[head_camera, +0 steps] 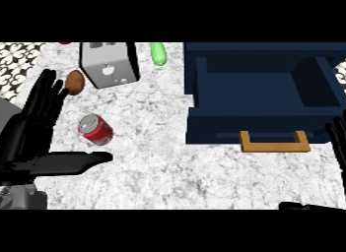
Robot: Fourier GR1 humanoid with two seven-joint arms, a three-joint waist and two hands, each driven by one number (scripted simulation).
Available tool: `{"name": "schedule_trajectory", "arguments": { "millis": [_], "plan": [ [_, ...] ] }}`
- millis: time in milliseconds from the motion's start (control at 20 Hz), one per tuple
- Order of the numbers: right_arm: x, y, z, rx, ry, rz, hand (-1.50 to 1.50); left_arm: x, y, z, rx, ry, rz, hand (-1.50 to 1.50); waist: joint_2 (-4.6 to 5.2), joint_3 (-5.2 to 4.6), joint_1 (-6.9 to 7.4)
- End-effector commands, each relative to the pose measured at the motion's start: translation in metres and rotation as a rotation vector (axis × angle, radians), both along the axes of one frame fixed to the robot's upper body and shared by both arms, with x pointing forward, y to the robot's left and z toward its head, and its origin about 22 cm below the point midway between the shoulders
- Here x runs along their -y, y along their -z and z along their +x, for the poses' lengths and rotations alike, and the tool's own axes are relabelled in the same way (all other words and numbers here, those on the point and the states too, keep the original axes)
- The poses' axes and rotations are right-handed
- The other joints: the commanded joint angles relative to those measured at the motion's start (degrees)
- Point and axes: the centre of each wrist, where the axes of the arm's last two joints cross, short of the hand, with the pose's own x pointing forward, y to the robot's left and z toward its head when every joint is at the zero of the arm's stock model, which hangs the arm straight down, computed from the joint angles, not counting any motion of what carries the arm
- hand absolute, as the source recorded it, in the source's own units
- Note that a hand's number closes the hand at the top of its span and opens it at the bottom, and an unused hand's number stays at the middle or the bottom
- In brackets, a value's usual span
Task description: Pick up the can, place it into the drawer and close the drawer
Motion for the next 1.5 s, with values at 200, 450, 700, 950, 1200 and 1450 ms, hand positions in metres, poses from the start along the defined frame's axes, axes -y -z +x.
{"name": "schedule_trajectory", "arguments": {
  "millis": [200, 450, 700, 950, 1200, 1450],
  "plan": [
    [0.007, 0.022, 0.001, 0.002, 0.004, 0.010, -1.50, -0.021, 0.041, 0.006, -0.017, -0.015, -0.011, -1.50, 0.03, 0.00, 0.09],
    [0.024, 0.011, -0.009, 0.026, 0.010, 0.006, -1.50, -0.016, 0.048, 0.035, -0.038, -0.022, 0.006, -1.50, 0.05, 0.00, -0.13],
    [0.014, 0.036, -0.016, 0.002, -0.004, -0.014, -1.50, -0.022, 0.087, 0.036, -0.046, -0.042, -0.017, -1.50, 0.06, 0.00, -0.13],
    [0.038, 0.017, 0.000, -0.004, 0.001, -0.011, -1.50, -0.020, 0.091, 0.053, -0.052, -0.058, 0.007, -1.50, 0.07, 0.00, -0.06],
    [0.039, 0.017, -0.015, -0.002, -0.009, 0.001, -1.50, -0.040, 0.117, 0.043, -0.060, -0.072, 0.001, -1.50, 0.05, 0.00, -0.11],
    [0.024, 0.018, 0.000, 0.000, -0.013, -0.023, -1.50, -0.053, 0.135, 0.044, -0.063, -0.099, 0.014, -1.50, 0.06, 0.00, -0.02]
  ]
}}
